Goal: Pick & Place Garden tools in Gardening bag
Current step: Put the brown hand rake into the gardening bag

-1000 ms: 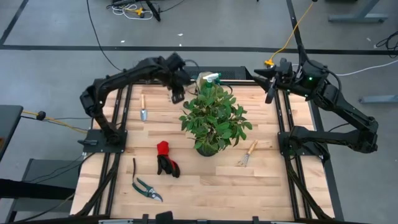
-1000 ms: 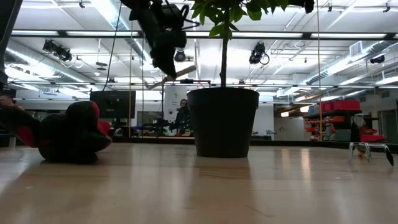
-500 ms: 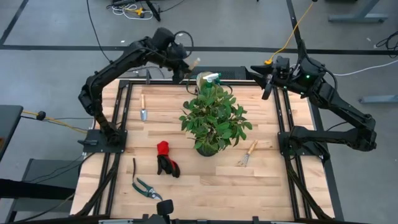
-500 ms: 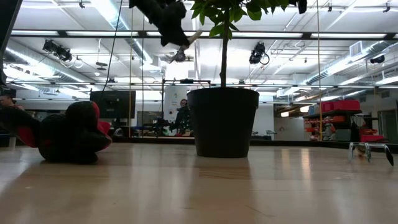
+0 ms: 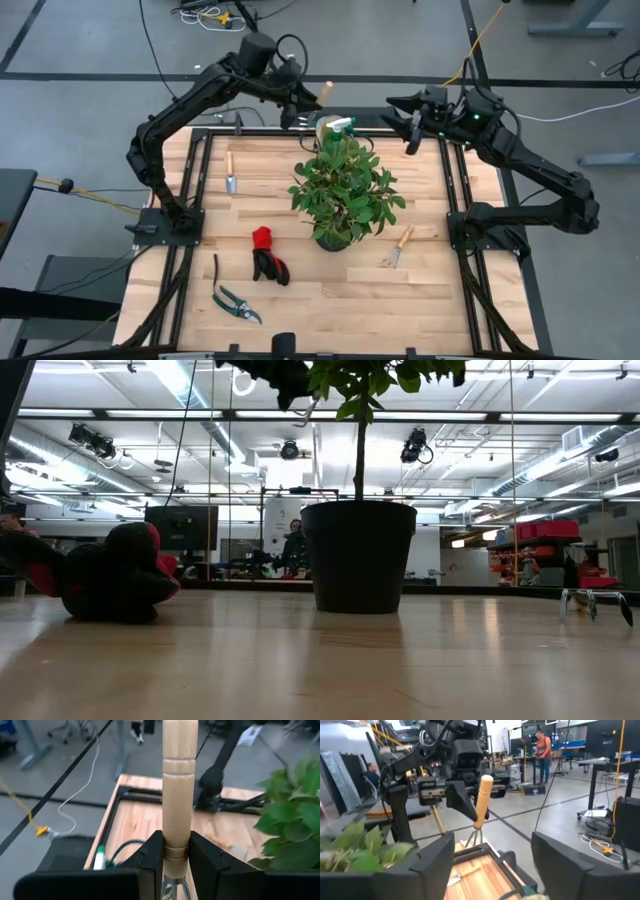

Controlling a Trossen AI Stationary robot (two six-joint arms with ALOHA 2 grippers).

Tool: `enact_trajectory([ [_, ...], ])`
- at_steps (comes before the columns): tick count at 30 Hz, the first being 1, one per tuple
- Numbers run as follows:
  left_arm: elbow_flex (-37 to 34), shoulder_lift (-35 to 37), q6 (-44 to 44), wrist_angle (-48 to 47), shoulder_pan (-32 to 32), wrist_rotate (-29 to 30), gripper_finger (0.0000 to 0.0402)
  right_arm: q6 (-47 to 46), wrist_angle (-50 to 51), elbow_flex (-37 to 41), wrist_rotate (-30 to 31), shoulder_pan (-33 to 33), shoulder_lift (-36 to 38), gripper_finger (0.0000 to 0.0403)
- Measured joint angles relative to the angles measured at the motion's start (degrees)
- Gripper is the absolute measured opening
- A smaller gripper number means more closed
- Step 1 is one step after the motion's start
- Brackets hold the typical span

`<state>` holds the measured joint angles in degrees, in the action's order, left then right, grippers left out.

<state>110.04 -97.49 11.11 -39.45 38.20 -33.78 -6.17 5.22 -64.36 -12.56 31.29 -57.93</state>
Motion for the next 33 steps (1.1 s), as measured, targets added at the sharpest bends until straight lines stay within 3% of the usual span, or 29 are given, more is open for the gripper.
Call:
enact_trajectory([
  [9,0.0,0.0,0.0,5.5,-0.6,-3.7,0.0075,-2.6,-9.2,0.0,-2.0,0.1,-6.1,0.0317],
  [18,0.0,0.0,0.0,6.3,-1.2,-5.9,0.0075,-6.0,-15.7,0.0,-5.1,1.4,-9.2,0.0318],
  [26,0.1,-1.9,-0.6,11.9,-3.7,-7.3,0.0075,-8.9,-22.8,0.0,-9.4,2.2,-11.2,0.0318],
  [33,0.0,-4.3,-2.9,16.8,-4.7,-6.8,0.0075,-9.3,-23.8,0.0,-9.5,2.2,-13.1,0.0318],
])
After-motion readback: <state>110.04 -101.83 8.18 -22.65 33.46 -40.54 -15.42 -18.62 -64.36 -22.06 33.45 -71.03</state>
